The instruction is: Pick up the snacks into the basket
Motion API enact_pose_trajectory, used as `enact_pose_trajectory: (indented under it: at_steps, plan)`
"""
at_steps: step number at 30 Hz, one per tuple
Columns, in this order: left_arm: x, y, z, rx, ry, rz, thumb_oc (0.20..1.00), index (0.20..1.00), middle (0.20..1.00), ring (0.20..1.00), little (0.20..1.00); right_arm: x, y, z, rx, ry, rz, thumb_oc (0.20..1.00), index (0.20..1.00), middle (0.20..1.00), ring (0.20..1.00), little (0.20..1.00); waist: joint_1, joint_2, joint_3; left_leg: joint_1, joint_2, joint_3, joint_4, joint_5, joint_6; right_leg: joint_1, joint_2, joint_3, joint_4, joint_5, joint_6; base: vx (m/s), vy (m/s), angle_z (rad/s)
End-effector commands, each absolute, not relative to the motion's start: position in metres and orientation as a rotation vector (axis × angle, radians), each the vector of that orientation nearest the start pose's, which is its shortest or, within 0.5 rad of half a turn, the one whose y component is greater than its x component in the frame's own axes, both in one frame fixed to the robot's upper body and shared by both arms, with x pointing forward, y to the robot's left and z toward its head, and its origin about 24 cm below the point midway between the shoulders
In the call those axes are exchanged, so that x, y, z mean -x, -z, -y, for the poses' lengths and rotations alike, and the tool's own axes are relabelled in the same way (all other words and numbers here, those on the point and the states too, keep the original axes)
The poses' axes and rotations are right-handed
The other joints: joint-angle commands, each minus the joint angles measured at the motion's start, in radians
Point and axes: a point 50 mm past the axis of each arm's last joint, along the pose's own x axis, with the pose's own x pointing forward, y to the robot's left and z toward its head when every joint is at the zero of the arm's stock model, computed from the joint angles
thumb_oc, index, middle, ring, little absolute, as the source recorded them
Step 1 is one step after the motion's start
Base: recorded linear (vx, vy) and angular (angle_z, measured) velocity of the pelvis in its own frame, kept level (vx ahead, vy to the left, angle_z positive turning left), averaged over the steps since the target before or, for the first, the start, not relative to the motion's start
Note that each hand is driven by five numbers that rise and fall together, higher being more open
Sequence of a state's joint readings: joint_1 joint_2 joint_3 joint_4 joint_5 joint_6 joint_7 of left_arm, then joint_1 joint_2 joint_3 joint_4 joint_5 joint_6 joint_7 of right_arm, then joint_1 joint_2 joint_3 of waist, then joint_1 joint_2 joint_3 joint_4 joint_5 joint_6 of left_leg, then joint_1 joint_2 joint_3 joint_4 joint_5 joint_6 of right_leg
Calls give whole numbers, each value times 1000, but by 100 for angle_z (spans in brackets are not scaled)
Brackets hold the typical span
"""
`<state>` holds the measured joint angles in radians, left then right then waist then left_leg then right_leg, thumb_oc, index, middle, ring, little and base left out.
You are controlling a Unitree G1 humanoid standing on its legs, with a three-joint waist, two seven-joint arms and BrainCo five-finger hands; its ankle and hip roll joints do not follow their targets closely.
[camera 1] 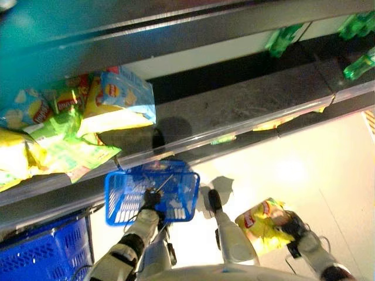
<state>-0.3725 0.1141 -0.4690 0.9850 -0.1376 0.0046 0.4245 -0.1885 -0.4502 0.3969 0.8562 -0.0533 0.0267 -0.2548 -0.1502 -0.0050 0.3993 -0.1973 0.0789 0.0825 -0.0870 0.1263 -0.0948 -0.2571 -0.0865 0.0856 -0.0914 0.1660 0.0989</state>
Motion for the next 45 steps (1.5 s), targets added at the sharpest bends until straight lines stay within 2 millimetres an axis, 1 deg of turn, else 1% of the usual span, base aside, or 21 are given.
enact_pose_trajectory:
  at_steps: [1, 5, 8, 9, 10, 12, 14, 16, 18, 20, 25, 29, 33, 34, 35, 36, 37, 42, 43, 44, 45]
  plan:
    - [-288, 56, -122, -398, -100, -459, 200, 200, 200, 200, 200, -244, 79, 198, 652, -22, -555, 200, 200, 200, 200, 200, 33, -27, 4, -59, -63, -55, 0, 10, 41, -43, 60, -2, 35, -22, 0, -94, -34, 9]
    - [-301, 42, -95, -372, -65, -405, 200, 200, 200, 200, 200, -278, 60, 158, 705, -90, -430, 200, 200, 200, 200, 200, 45, -23, 43, -97, -62, -60, 0, 24, 36, -78, 59, -8, 39, -12, 0, -74, -19, 5]
    - [-309, 27, -73, -345, -29, -350, 200, 200, 200, 200, 200, -295, 46, 132, 745, -140, -351, 200, 200, 200, 200, 200, 52, -17, 70, -124, -65, -64, 0, 33, 31, -101, 56, -14, 37, -4, 1, -60, -13, 1]
    - [-309, 27, -74, -345, -29, -349, 200, 200, 200, 200, 200, -295, 46, 131, 745, -140, -351, 200, 200, 200, 200, 200, 51, -17, 71, -124, -65, -65, 0, 34, 31, -101, 56, -14, 37, -4, 1, -50, -6, 8]
    - [-313, 20, -64, -329, -13, -327, 200, 200, 200, 200, 200, -302, 40, 122, 745, -145, -322, 200, 200, 200, 200, 200, 54, -15, 81, -137, -66, -64, 0, 38, 28, -111, 56, -15, 36, 0, 1, -36, -10, 8]
    - [-318, 11, -54, -304, 6, -298, 200, 200, 200, 200, 200, -308, 34, 111, 737, -155, -298, 200, 200, 200, 200, 200, 57, -11, 93, -146, -68, -64, 0, 42, 26, -116, 53, -18, 34, 2, 2, -39, -6, 9]
    - [-320, 5, -49, -290, 13, -281, 200, 200, 200, 200, 200, -312, 29, 106, 730, -159, -285, 200, 200, 200, 200, 200, 59, -9, 99, -150, -69, -64, 0, 42, 25, -120, 54, -18, 33, 4, 2, -22, 2, 9]
    - [-323, -7, -32, -263, 54, -234, 200, 200, 200, 200, 200, -318, 24, 100, 713, -154, -274, 200, 200, 200, 200, 200, 62, -2, 114, -160, -74, -66, 0, 44, 23, -126, 51, -19, 29, 11, 3, -28, 4, 5]
    - [-324, -10, -28, -260, 63, -225, 200, 200, 200, 200, 200, -320, 22, 98, 701, -149, -274, 200, 200, 200, 200, 200, 64, 1, 118, -163, -74, -68, 0, 44, 23, -127, 49, -20, 25, 12, 3, 0, 0, 0]
    - [-324, -18, -16, -252, 92, -196, 200, 200, 200, 200, 200, -325, 17, 95, 659, -123, -276, 200, 200, 200, 200, 200, 69, 10, 121, -176, -78, -65, 0, 46, 21, -138, 45, -21, 22, 15, 6, 0, 0, 0]
    - [-326, -30, -4, -265, 121, -137, 200, 200, 200, 200, 200, -326, 9, 78, 607, -152, -222, 200, 200, 200, 200, 200, 69, 14, 121, -192, -80, -62, 0, 45, 20, -153, 44, -20, 18, 19, 8, 0, 0, 0]
    - [-322, -31, 0, -281, 145, -121, 200, 200, 200, 200, 200, -325, 5, 68, 552, -170, -208, 200, 200, 200, 200, 200, 71, 16, 121, -208, -81, -62, 0, 46, 19, -167, 42, -22, 17, 20, 9, 0, 0, 0]
    - [-317, -30, 8, -280, 183, -112, 200, 200, 200, 200, 200, -329, 6, 72, 562, -141, -233, 200, 200, 200, 200, 200, 79, 30, 121, -224, -85, -65, 0, 48, 19, -180, 37, -26, 13, 21, 10, 0, 0, 0]
    - [-316, -32, 10, -271, 192, -103, 200, 200, 200, 200, 200, -332, 5, 76, 565, -120, -240, 200, 200, 200, 200, 200, 84, 35, 121, -231, -88, -67, 0, 49, 19, -186, 35, -28, 13, 23, 10, 0, 0, 0]
    - [-312, -34, 14, -254, 222, -85, 200, 200, 200, 200, 200, -338, 3, 87, 578, -69, -260, 200, 200, 200, 200, 200, 92, 50, 121, -246, -92, -71, 0, 52, 19, -198, 32, -32, 12, 26, 10, 0, 0, 0]
    - [-312, -34, 14, -254, 222, -84, 200, 200, 200, 200, 200, -338, 3, 87, 578, -69, -260, 200, 200, 200, 200, 200, 93, 51, 121, -246, -92, -71, 0, 52, 19, -199, 32, -33, 12, 26, 10, -6, 2, 4]
    - [-312, -38, 16, -241, 233, -65, 200, 200, 200, 200, 200, -342, 0, 92, 583, -43, -266, 200, 200, 200, 200, 200, 99, 60, 121, -254, -95, -73, 0, 53, 19, -205, 30, -34, 10, 28, 11, -5, 13, 8]
    - [-298, -59, 25, -149, 324, 46, 200, 200, 200, 200, 200, -365, -23, 134, 587, 136, -287, 200, 200, 200, 200, 200, 149, 120, 121, -307, -108, -82, 0, 64, 24, -255, 20, -41, 11, 32, 14, -13, 19, 13]
    - [-298, -59, 25, -150, 325, 46, 200, 200, 200, 200, 200, -365, -23, 134, 587, 136, -286, 200, 200, 200, 200, 200, 150, 120, 121, -307, -108, -82, 0, 64, 24, -256, 20, -42, 11, 32, 14, -10, 38, 11]
    - [-293, -66, 27, -131, 359, 81, 200, 200, 200, 200, 200, -371, -32, 150, 598, 189, -281, 200, 200, 200, 200, 200, 168, 141, 121, -324, -114, -82, 0, 66, 24, -271, 15, -48, 9, 35, 17, -8, 30, 6]
    - [-293, -66, 26, -131, 359, 81, 200, 200, 200, 200, 200, -371, -32, 150, 598, 189, -281, 332, 332, 332, 332, 332, 169, 141, 121, -325, -114, -82, 0, 66, 24, -272, 15, -48, 10, 35, 17, -3, 69, 4]
